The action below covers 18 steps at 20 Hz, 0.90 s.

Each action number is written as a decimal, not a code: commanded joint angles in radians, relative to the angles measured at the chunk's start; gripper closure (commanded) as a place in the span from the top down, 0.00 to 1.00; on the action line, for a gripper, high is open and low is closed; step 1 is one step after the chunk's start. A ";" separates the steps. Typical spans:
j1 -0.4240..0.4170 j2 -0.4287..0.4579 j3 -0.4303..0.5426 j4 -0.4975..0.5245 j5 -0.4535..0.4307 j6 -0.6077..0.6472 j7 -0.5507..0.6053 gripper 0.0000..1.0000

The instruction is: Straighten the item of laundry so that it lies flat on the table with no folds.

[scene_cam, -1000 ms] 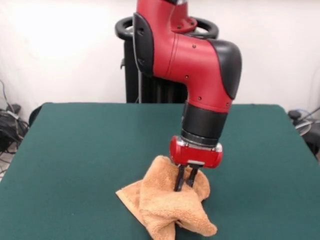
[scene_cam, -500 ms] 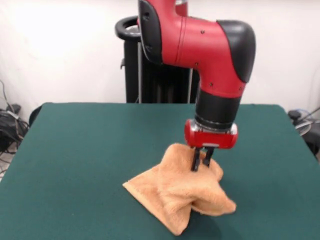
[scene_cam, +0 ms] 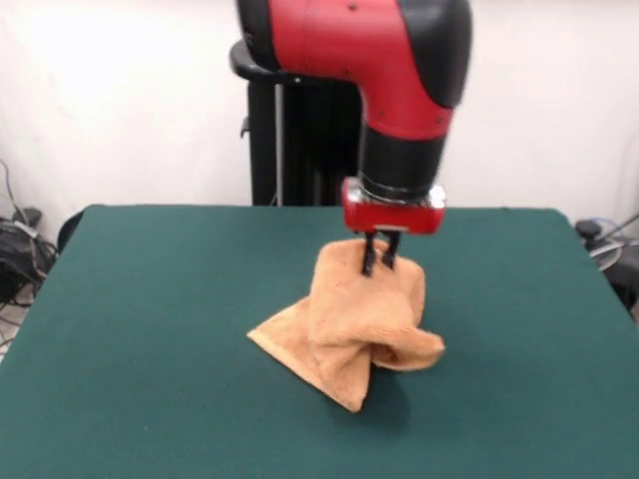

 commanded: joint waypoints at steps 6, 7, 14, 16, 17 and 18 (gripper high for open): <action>-0.177 -0.135 0.138 0.054 -0.061 0.179 -0.081 0.00; -0.187 -0.148 0.150 0.056 -0.058 0.181 -0.080 0.00; -0.221 -0.275 0.195 0.062 -0.049 0.266 -0.098 0.00; -0.218 -0.311 0.197 0.048 -0.048 0.308 -0.099 0.00; -0.216 -0.325 0.197 0.043 -0.050 0.320 -0.097 0.00; -0.213 -0.335 0.194 0.036 -0.053 0.333 -0.095 0.00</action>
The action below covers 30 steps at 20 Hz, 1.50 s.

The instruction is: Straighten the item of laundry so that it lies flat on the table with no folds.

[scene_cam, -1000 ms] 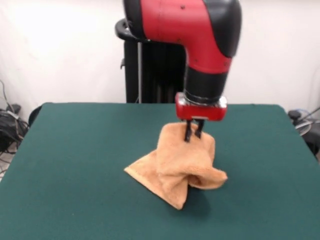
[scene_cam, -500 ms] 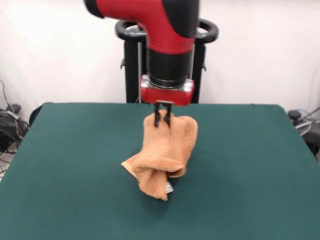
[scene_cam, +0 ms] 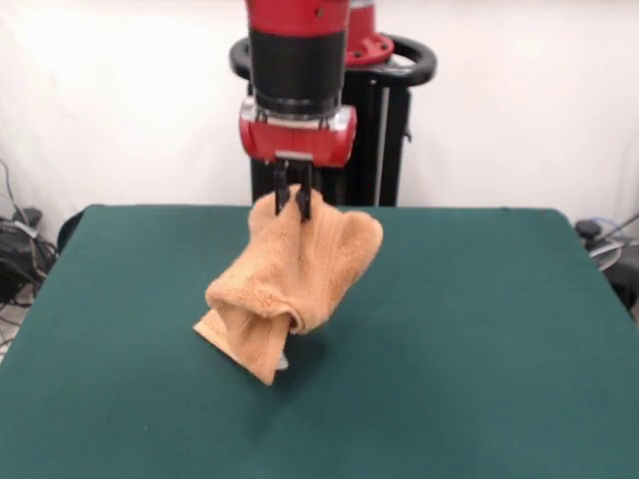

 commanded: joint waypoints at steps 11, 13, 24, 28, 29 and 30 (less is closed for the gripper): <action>0.046 -0.170 0.098 -0.042 -0.078 0.230 -0.039 0.00; 0.042 -0.150 0.112 0.006 -0.064 0.155 -0.011 0.00; 0.047 0.032 0.165 0.136 -0.052 -0.230 0.125 0.00; 0.156 -0.060 0.067 0.103 -0.047 -0.062 0.182 0.00; 0.123 -0.042 0.107 0.161 -0.020 -0.167 0.188 0.00; 0.127 -0.027 0.108 0.172 -0.027 -0.225 0.195 0.00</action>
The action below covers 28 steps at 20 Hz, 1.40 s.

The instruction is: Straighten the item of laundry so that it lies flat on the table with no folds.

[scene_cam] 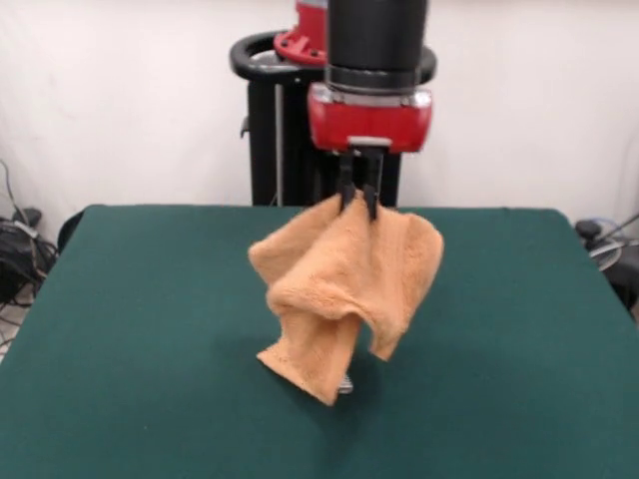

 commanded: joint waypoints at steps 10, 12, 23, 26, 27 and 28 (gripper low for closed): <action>0.096 -0.006 0.028 0.149 0.093 0.018 0.213 0.00; 0.127 -0.044 0.006 0.151 0.102 0.052 0.225 0.00; 0.037 -0.039 -0.009 -0.111 0.001 0.268 -0.008 0.00; -0.020 -0.039 0.022 -0.151 -0.023 0.299 -0.081 0.00; -0.035 -0.044 0.028 -0.150 -0.030 0.299 -0.095 0.00; -0.046 -0.043 0.031 -0.162 -0.045 0.299 -0.102 0.00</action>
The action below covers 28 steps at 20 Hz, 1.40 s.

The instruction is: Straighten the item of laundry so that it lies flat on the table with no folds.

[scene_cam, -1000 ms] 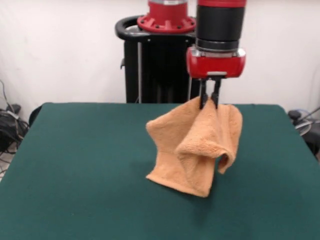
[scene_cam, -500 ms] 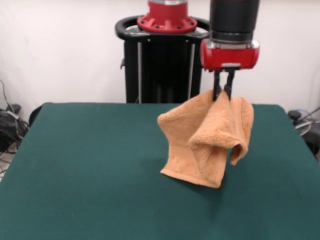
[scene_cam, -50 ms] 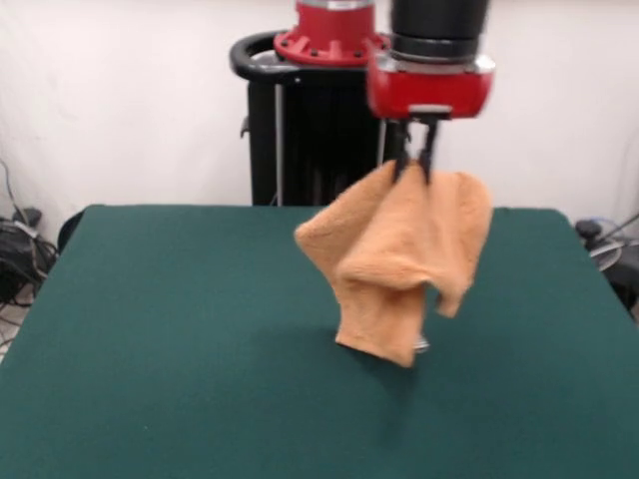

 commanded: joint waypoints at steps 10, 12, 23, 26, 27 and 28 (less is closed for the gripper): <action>-0.245 0.065 0.129 -0.223 -0.212 0.064 -0.224 0.00; -0.257 0.038 0.137 -0.209 -0.223 0.081 -0.229 0.00; -0.082 0.228 0.039 0.066 -0.290 -0.311 0.193 0.00; -0.028 0.300 -0.002 0.082 -0.282 -0.407 0.241 0.00; -0.002 0.324 -0.026 0.082 -0.276 -0.432 0.263 0.00; 0.030 0.350 -0.057 0.079 -0.263 -0.465 0.287 0.00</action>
